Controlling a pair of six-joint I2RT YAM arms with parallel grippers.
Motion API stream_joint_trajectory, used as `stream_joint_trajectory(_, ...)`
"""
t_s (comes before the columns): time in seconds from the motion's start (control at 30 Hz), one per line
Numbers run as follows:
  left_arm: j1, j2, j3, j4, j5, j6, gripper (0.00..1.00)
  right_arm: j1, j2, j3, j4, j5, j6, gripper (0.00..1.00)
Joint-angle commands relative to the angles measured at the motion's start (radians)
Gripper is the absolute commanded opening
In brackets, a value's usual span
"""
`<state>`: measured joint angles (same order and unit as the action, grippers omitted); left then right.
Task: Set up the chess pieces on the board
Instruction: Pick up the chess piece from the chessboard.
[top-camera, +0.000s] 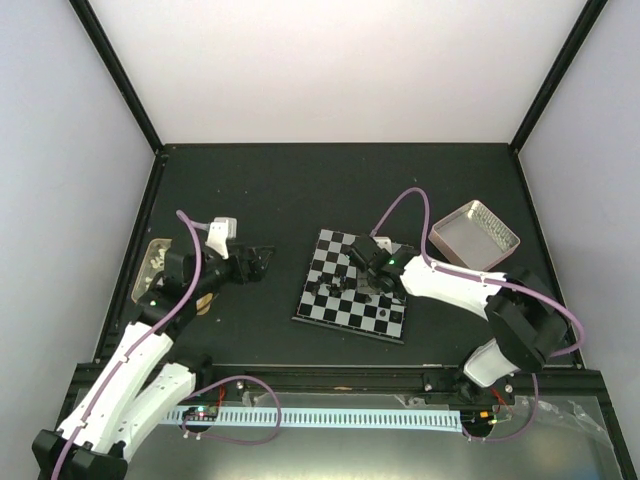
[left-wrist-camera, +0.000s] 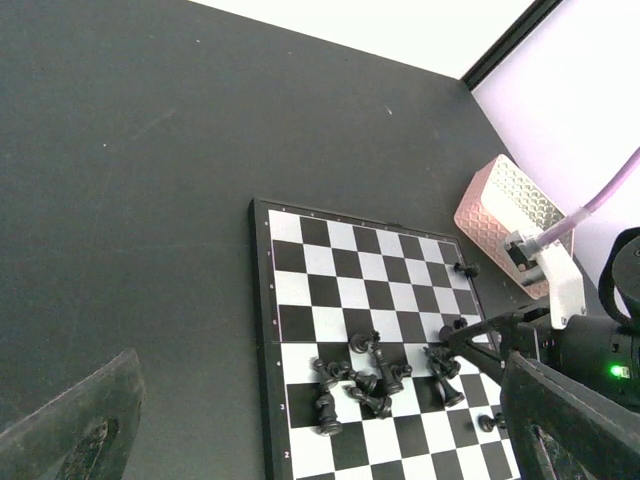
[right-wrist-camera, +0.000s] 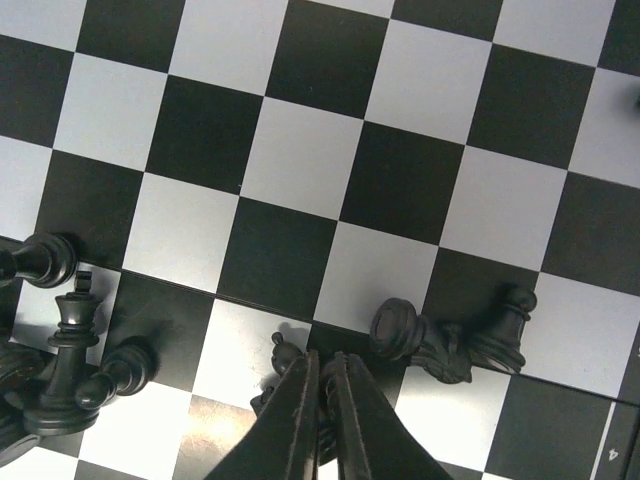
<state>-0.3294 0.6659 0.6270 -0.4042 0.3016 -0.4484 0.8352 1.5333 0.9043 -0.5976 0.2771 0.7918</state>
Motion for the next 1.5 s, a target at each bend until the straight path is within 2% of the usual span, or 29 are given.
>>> stream_joint_trajectory(0.0,-0.002,0.006,0.055,-0.024,0.029,0.015,0.99,-0.003,-0.001,-0.011,0.034,0.017,-0.006,0.07)
stream_joint_trajectory(0.1,-0.002,0.005,0.070,-0.024,0.051,0.023,0.99,-0.003,-0.008,-0.005,0.014,0.045,-0.012,0.07)
stream_joint_trajectory(0.23,-0.002,-0.008,0.088,-0.004,0.082,0.043,0.99,-0.004,-0.021,-0.006,-0.008,0.075,-0.017,0.18)
stream_joint_trajectory(0.4,-0.002,-0.011,0.115,0.010,0.116,0.085,0.99,-0.004,-0.031,-0.032,0.005,0.056,-0.022,0.20)
stream_joint_trajectory(0.6,-0.002,-0.068,0.080,0.020,0.125,0.169,0.99,-0.004,-0.044,-0.069,0.034,0.033,-0.016,0.13)
stream_joint_trajectory(0.87,-0.002,-0.166,0.043,0.041,0.102,0.171,0.99,-0.003,-0.089,-0.086,0.043,0.041,-0.009,0.01)
stream_joint_trajectory(1.07,-0.002,-0.185,0.040,0.031,0.091,0.166,0.99,-0.003,-0.134,-0.069,0.002,0.040,-0.020,0.01)
stream_joint_trajectory(1.27,-0.002,-0.191,0.038,0.023,0.080,0.163,0.99,0.002,-0.209,-0.099,-0.037,-0.070,-0.046,0.01)
stream_joint_trajectory(1.47,-0.002,-0.193,0.036,0.022,0.069,0.163,0.99,0.062,-0.262,-0.150,-0.072,-0.133,-0.036,0.01)
